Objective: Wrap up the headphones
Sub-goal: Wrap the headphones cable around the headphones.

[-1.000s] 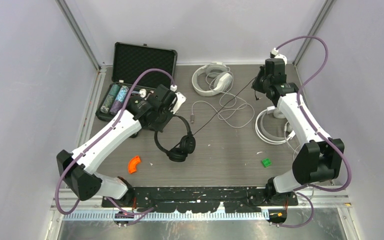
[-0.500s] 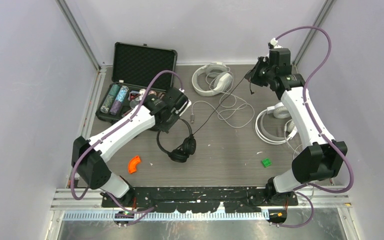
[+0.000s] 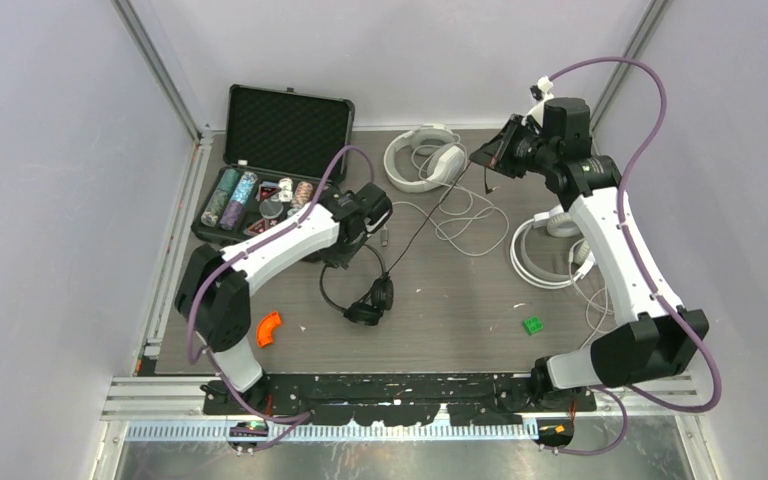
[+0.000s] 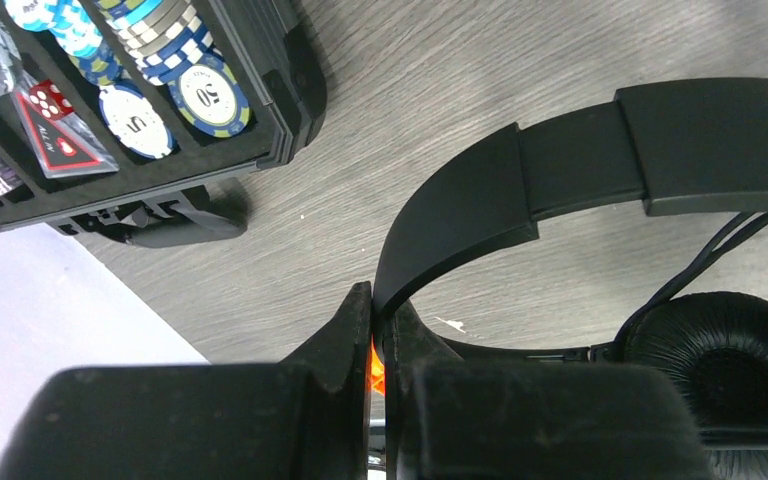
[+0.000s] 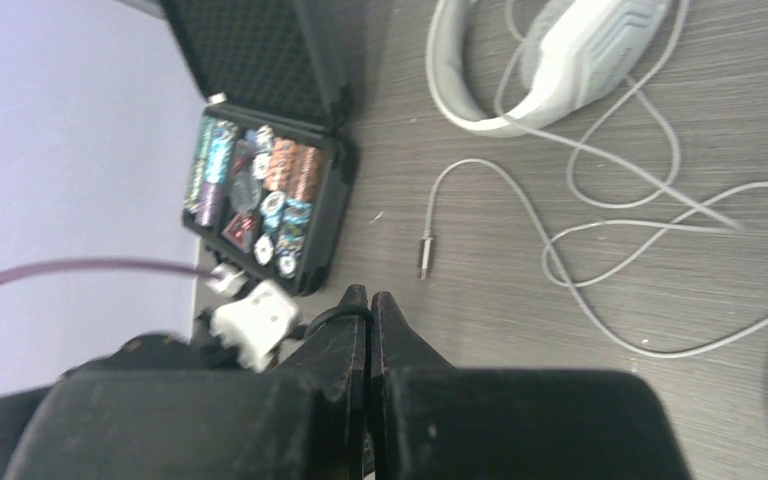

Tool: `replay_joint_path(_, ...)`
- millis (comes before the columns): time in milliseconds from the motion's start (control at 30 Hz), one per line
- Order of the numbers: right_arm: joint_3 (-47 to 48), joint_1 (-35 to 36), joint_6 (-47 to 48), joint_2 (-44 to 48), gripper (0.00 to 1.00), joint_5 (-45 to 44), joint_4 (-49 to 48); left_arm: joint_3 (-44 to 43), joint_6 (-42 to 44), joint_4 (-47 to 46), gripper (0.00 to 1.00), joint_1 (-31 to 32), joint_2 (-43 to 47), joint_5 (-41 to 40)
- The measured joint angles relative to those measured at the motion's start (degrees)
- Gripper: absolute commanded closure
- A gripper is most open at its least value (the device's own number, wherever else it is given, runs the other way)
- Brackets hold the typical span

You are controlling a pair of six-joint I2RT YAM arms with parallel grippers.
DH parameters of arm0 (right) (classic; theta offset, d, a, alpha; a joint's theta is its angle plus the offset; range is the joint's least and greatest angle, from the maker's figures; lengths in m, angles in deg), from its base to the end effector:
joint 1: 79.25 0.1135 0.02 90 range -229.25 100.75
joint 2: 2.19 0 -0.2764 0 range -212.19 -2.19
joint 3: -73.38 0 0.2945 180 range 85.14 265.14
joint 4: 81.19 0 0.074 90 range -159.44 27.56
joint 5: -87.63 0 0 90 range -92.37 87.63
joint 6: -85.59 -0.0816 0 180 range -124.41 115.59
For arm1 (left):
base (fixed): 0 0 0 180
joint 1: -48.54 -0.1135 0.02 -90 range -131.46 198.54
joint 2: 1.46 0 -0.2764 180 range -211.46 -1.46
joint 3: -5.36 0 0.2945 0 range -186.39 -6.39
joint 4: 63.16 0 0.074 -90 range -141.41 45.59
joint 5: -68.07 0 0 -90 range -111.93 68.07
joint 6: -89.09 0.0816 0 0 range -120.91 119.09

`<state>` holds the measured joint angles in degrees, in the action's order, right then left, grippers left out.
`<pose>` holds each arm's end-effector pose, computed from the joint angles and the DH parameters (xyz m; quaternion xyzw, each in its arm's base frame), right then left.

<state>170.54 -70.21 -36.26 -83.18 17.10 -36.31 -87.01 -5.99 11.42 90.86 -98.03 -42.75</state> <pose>0.3828 0.0884 0.3960 0.0832 0.8483 0.3118 0.4199 0.2965 -0.2307 0.2191 0.2958 0.9332 0.1260 0.1603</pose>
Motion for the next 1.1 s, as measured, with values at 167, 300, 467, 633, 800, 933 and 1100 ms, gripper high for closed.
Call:
replay_joint_path(167, 0.0, 1.5, -2.2, 3.6, 1.0, 3.3, 0.9, -1.7, -3.2, 0.0, 1.0, -0.5, -4.6, -1.1)
replay_joint_path(300, 0.0, 3.5, -4.2, 5.5, 1.0, 4.9, 1.7, -3.2, -5.4, 0.0, 1.0, -1.3, -6.6, -1.0)
replay_joint_path(467, -0.1, 9.1, -6.5, 7.1, 1.0, 5.2, 1.8, -4.5, -8.3, -0.1, 1.0, -3.0, -7.5, 0.6)
replay_joint_path(633, -1.2, 16.7, -10.4, 8.7, 1.0, 4.4, 0.4, -5.5, -11.8, -0.5, 1.0, -6.3, -7.8, 4.5)
replay_joint_path(800, -3.3, 23.3, -14.5, 10.6, 1.0, 1.9, -2.2, -5.5, -14.7, -2.1, 1.0, -9.7, -7.8, 8.9)
replay_joint_path(933, -3.3, 27.6, -17.2, 10.6, 1.0, -0.4, -5.2, -5.5, -16.8, -3.7, 1.0, -10.6, -8.0, 10.7)
replay_joint_path(1100, -3.3, 32.4, -20.5, 10.5, 1.0, -2.2, -9.0, -5.5, -19.4, -6.0, 1.0, -10.7, -8.9, 14.4)
